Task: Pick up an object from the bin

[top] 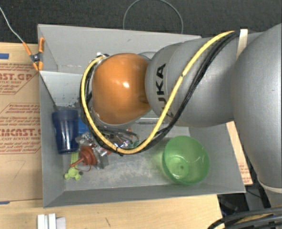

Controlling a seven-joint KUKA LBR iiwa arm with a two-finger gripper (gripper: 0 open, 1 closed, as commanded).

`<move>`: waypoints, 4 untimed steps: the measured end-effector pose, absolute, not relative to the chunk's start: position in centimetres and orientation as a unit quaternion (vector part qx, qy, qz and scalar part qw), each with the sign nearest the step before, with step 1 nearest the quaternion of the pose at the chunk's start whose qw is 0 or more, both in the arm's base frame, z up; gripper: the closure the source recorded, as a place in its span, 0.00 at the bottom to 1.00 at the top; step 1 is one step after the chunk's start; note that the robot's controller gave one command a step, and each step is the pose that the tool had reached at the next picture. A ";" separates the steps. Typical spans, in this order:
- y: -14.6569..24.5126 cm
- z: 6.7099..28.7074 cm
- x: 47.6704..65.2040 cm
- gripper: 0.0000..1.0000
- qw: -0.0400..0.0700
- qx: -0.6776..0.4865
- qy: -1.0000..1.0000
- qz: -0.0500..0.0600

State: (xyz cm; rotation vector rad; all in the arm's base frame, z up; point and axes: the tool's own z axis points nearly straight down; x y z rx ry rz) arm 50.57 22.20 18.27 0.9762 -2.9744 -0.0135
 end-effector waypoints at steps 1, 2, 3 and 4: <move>23.8 9.8 53.9 1.00 0.000 0.308 -0.951 -0.006; 23.4 18.2 53.8 1.00 0.004 0.301 -0.953 -0.005; 24.0 10.3 56.2 1.00 0.010 0.297 -0.955 -0.003; 23.9 19.0 55.9 1.00 0.003 0.307 -0.952 -0.005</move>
Offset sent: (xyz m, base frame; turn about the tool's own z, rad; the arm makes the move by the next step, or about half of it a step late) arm 0.0316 0.0073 0.0799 0.0327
